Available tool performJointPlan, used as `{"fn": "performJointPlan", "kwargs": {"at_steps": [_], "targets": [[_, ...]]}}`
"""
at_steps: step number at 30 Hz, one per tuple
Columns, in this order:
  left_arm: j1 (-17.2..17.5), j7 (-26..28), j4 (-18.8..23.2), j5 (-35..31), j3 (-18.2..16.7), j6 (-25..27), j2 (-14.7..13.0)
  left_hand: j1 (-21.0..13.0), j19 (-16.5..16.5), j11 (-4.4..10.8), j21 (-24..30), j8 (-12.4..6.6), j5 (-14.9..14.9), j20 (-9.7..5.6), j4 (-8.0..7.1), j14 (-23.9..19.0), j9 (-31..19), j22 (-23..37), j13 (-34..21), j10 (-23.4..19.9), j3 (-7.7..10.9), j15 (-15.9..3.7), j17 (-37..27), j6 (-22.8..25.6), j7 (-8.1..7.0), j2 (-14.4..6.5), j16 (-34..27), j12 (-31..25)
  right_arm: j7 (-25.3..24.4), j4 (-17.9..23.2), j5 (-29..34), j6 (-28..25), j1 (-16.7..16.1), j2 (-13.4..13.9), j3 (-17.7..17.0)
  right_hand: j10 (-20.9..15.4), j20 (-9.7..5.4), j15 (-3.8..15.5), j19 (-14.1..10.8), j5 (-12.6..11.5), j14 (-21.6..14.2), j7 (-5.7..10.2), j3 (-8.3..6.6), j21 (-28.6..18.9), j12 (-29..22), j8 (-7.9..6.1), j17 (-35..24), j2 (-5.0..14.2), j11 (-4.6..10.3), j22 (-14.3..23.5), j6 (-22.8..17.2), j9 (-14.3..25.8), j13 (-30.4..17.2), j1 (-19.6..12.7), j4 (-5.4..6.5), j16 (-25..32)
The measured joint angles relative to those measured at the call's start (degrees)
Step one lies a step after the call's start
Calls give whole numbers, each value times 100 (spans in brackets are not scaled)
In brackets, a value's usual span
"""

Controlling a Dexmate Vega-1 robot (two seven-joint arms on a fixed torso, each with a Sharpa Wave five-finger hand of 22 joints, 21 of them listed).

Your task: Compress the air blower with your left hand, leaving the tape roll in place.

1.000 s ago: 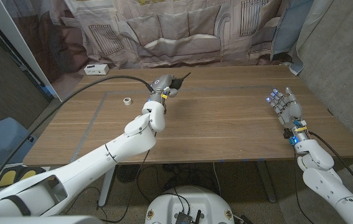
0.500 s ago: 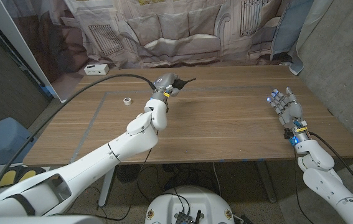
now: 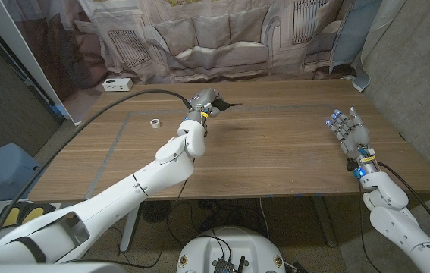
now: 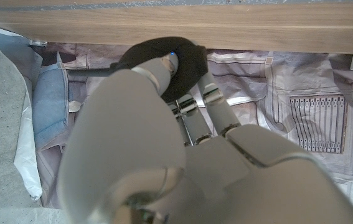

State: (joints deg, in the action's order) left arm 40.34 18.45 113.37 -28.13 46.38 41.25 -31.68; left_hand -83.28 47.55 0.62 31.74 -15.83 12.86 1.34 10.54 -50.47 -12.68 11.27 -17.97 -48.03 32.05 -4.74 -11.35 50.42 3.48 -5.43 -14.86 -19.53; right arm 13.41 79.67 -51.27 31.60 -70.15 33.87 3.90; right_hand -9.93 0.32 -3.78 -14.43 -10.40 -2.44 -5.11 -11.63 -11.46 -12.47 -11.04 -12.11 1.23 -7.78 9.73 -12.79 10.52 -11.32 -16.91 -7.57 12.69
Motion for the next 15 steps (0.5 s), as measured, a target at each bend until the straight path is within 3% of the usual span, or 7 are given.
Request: {"fn": "performJointPlan", "kwargs": {"at_steps": [6,15], "targets": [[38,5,-25,4,-26,-4,61,0,39,30,132,-100,0,38,-18,-125,-25,-14,-54,-72,31,-28,-27,293,-29,0,0,-22,-4,7,-6,-5,-8,2,-2,0,0,0,0,0,0,0,23,0,0,0,0,0,0,0,0,0,0,0,-23,0],[61,97,-59,21,-36,33,105,-30,18,22,134,-69,0,16,-42,-142,-83,-37,-106,-64,56,-44,-40,242,-31,30,0,-21,-5,10,-14,-40,-17,9,-4,0,0,0,0,0,0,0,23,0,49,0,0,0,0,0,0,0,0,0,-23,0]]}}
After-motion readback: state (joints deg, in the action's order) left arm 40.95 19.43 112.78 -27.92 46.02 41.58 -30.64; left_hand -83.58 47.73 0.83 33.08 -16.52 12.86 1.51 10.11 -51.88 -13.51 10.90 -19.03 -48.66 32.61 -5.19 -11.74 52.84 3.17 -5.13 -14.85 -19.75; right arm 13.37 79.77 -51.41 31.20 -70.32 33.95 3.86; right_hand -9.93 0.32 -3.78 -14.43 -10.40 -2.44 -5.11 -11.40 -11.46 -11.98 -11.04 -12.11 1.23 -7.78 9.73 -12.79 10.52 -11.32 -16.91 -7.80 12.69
